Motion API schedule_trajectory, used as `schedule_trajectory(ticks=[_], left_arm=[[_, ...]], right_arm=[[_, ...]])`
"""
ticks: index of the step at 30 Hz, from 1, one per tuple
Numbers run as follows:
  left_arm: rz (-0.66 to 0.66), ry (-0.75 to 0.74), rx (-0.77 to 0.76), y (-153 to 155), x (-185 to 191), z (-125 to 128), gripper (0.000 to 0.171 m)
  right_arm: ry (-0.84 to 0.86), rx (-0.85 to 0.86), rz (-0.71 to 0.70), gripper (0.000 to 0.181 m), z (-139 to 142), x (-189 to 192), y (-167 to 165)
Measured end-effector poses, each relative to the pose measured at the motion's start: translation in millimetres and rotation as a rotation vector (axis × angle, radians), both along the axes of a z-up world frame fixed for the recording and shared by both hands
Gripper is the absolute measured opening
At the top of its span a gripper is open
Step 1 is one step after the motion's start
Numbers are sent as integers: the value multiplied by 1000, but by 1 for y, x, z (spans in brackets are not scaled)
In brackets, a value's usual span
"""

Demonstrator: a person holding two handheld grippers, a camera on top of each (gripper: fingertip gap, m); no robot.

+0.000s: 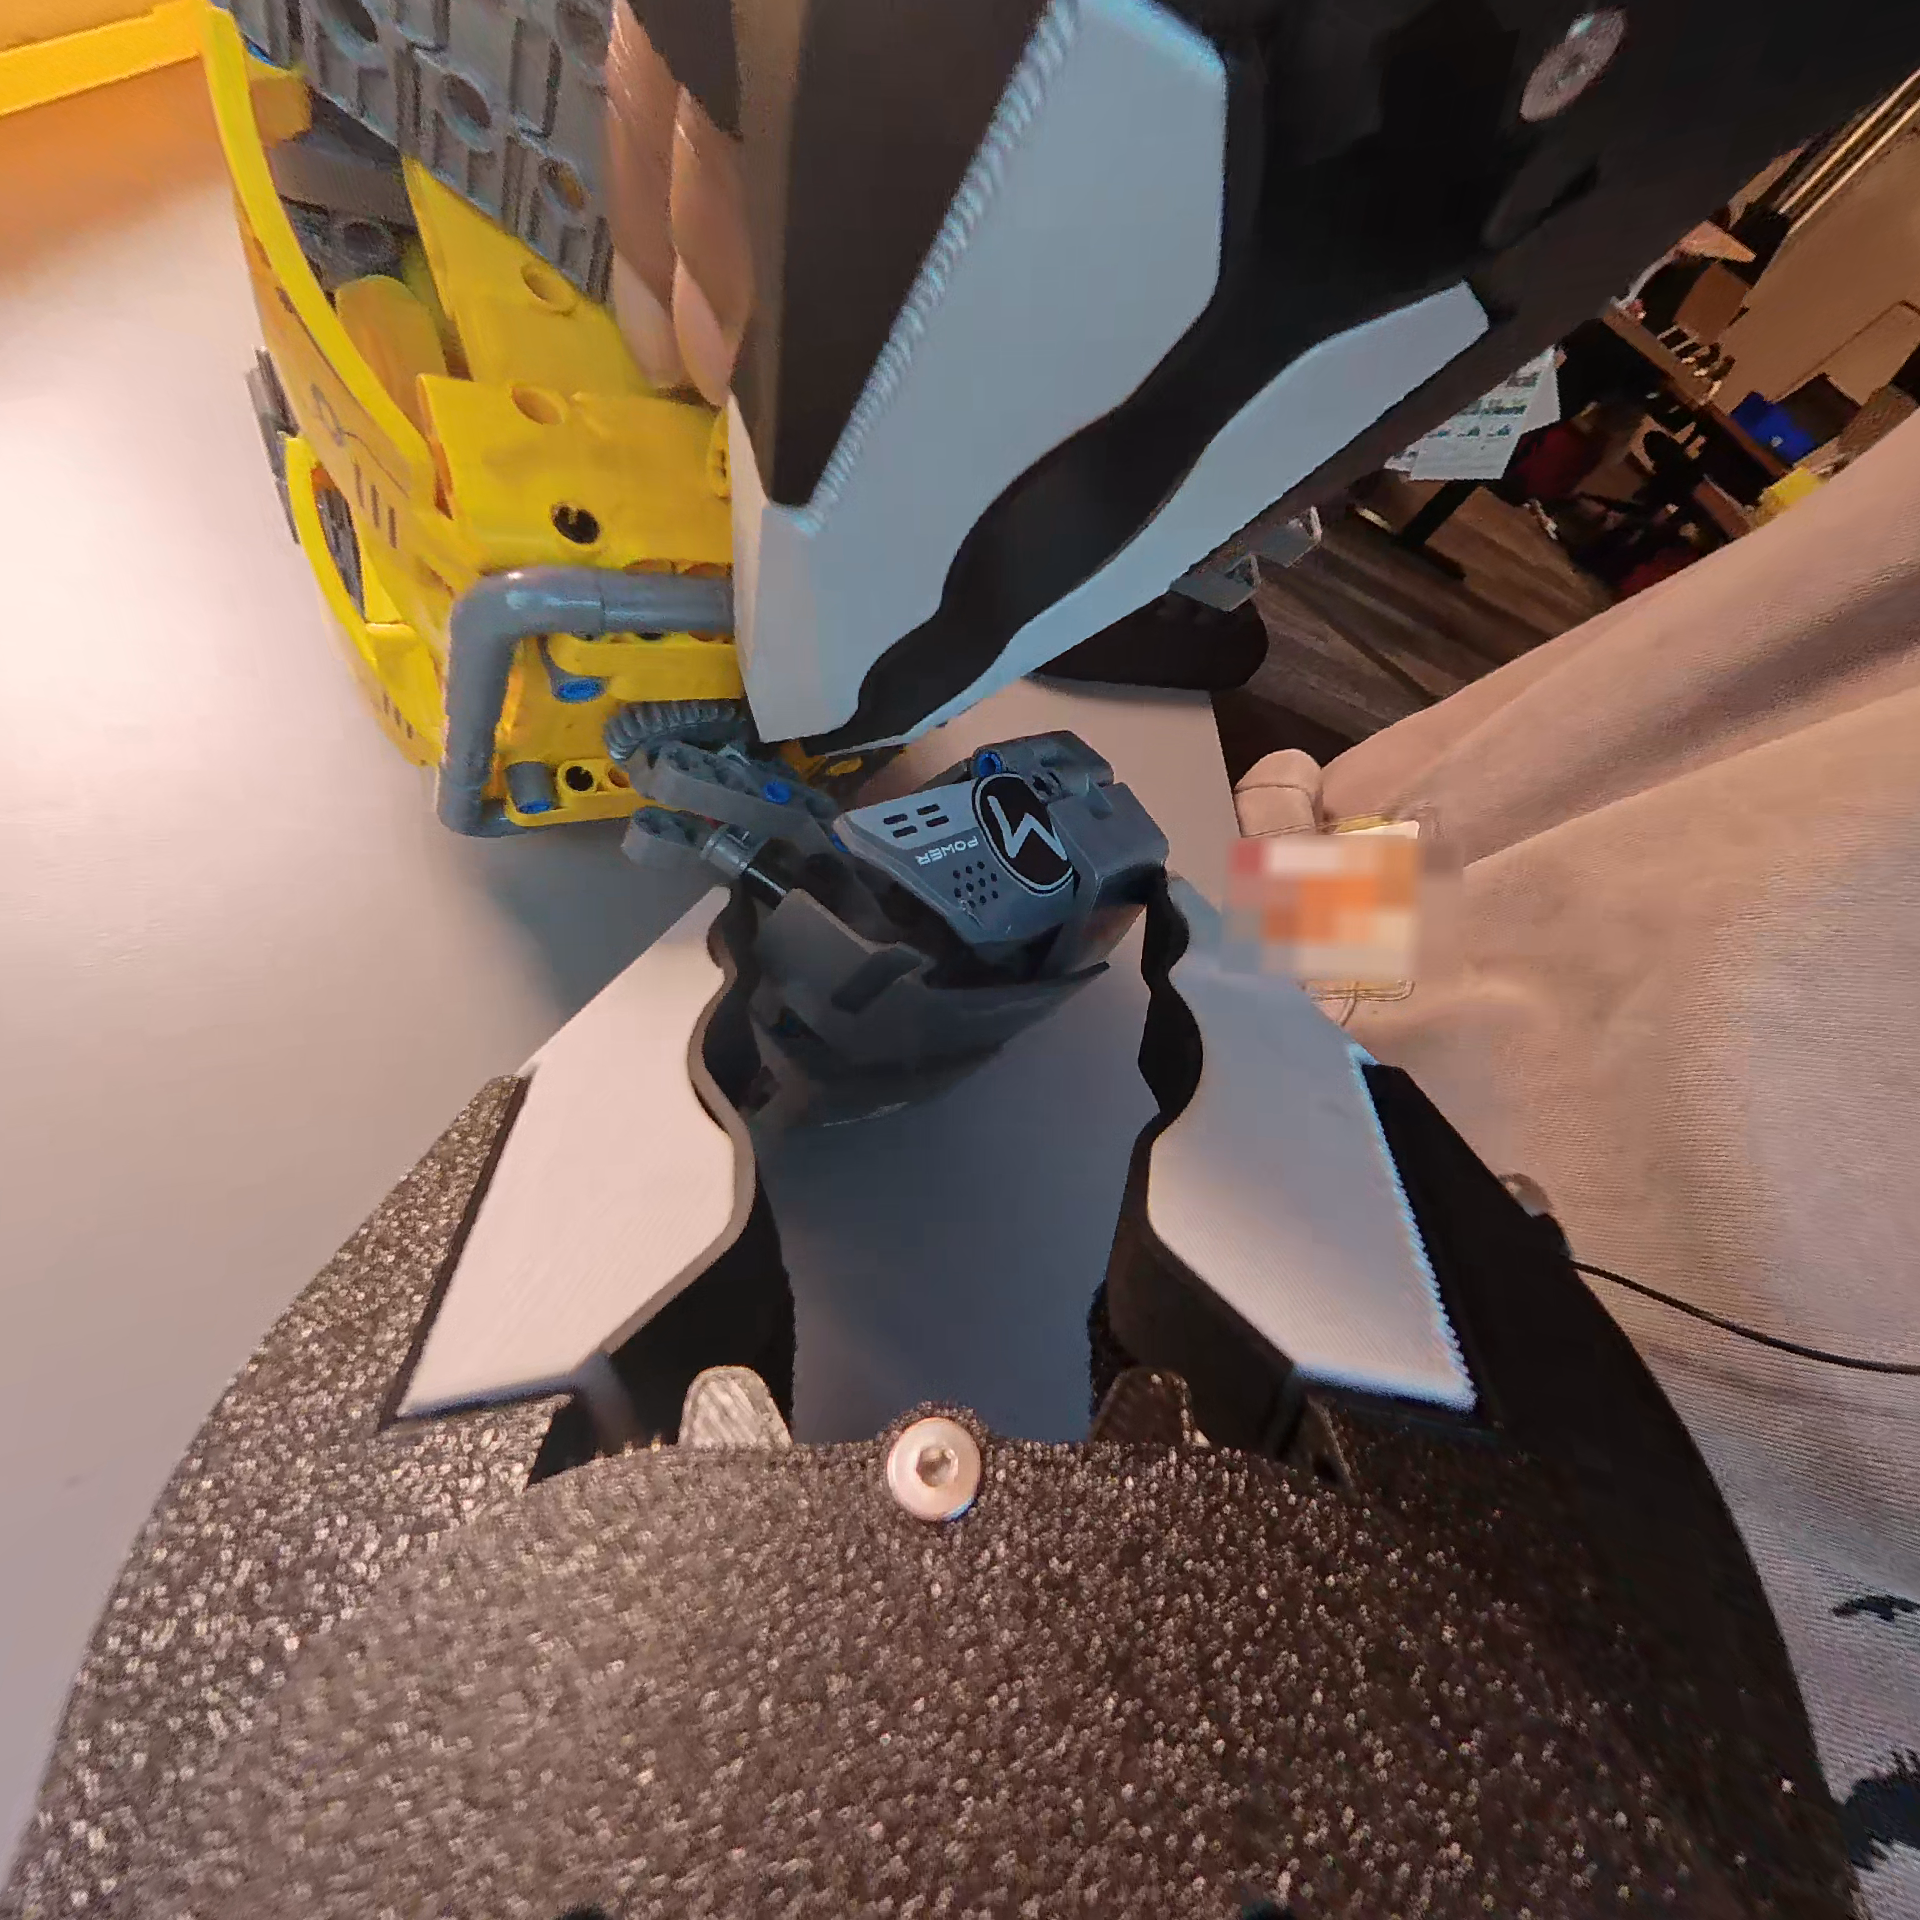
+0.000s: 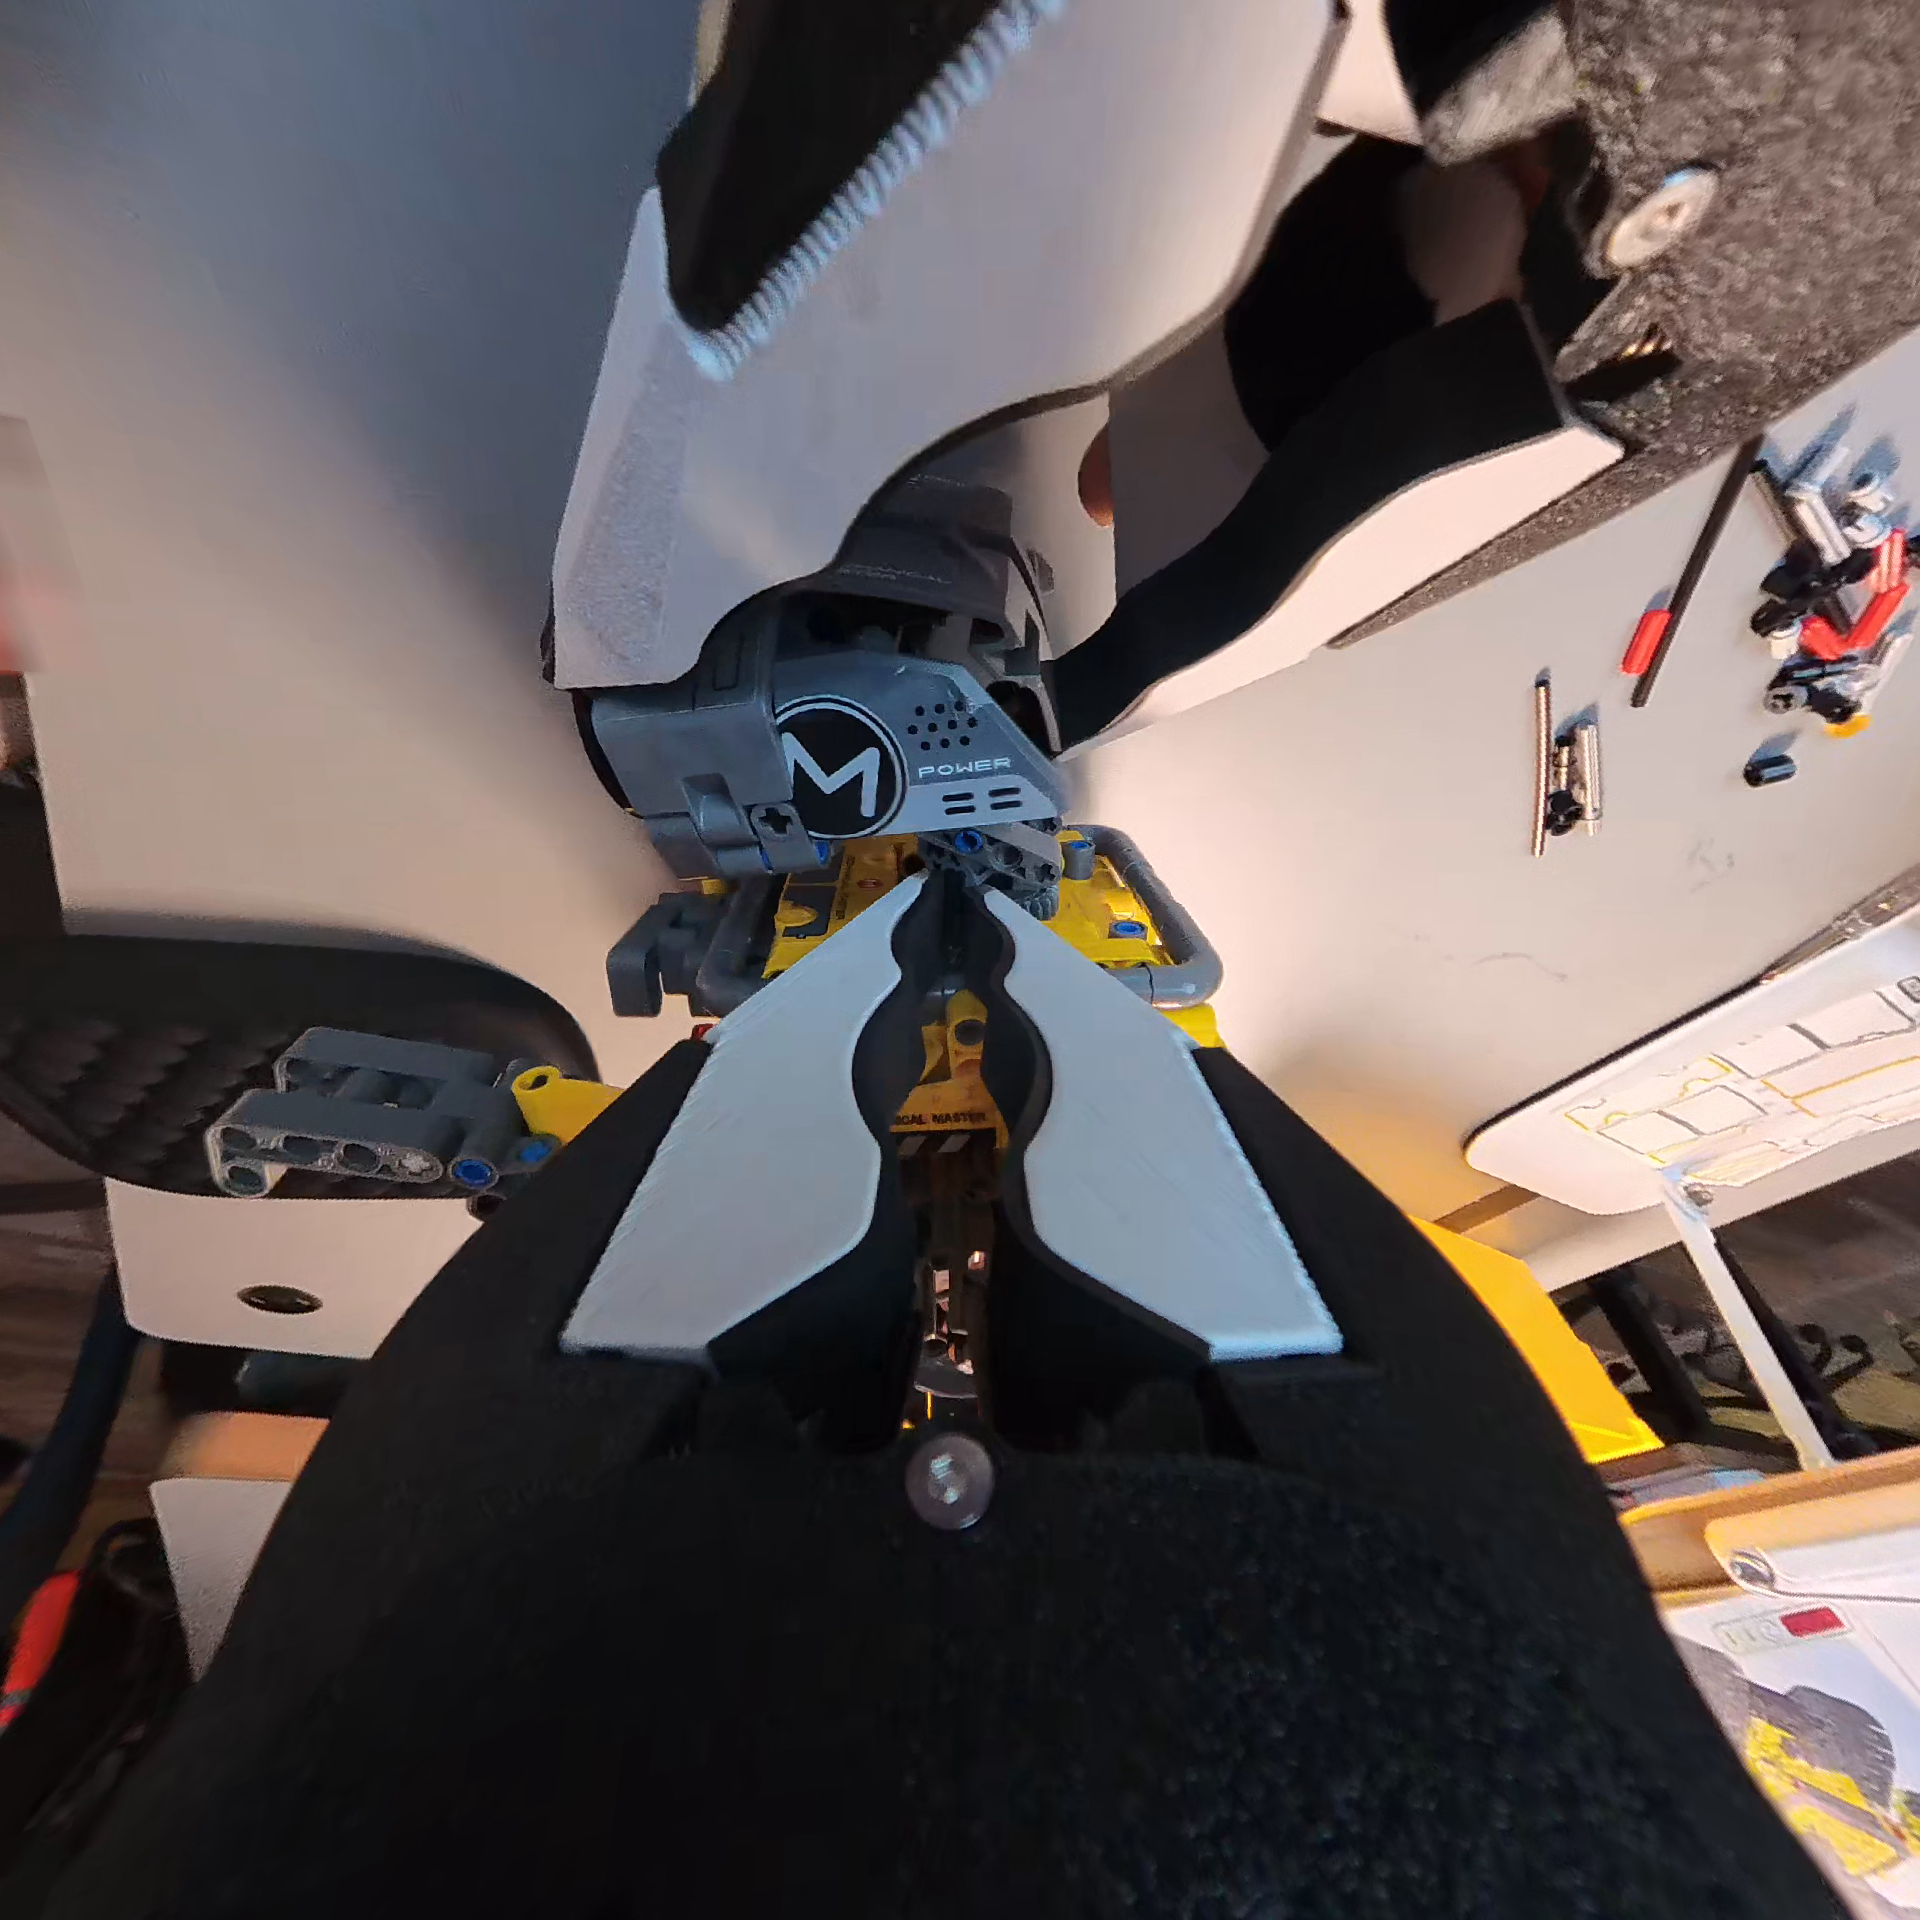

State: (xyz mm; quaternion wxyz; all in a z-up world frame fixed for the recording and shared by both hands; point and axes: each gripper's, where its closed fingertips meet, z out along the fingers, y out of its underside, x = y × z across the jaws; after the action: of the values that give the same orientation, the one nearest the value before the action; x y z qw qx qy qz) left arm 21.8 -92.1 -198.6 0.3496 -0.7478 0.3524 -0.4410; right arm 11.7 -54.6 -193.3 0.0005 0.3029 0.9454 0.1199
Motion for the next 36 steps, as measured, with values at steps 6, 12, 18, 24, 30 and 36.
schedule_trajectory(ticks=[6,12,18,24,30,36], left_arm=[[-35,-30,16,-3,-3,5,75],[-107,-248,-23,-7,-14,33,76],[-157,-298,-39,-9,-19,39,76],[-173,-323,-42,-5,-17,42,75],[-147,-304,-6,-3,-18,43,73],[-138,-186,-37,-8,-14,23,72]], right_arm=[[48,-45,-26,1,16,-4,0],[36,-182,-158,1,34,-6,-2],[32,-229,-179,1,41,-7,-3],[2,-196,-142,1,49,-6,1],[20,-235,-188,1,64,-11,3],[119,-203,-157,1,115,-20,14]])
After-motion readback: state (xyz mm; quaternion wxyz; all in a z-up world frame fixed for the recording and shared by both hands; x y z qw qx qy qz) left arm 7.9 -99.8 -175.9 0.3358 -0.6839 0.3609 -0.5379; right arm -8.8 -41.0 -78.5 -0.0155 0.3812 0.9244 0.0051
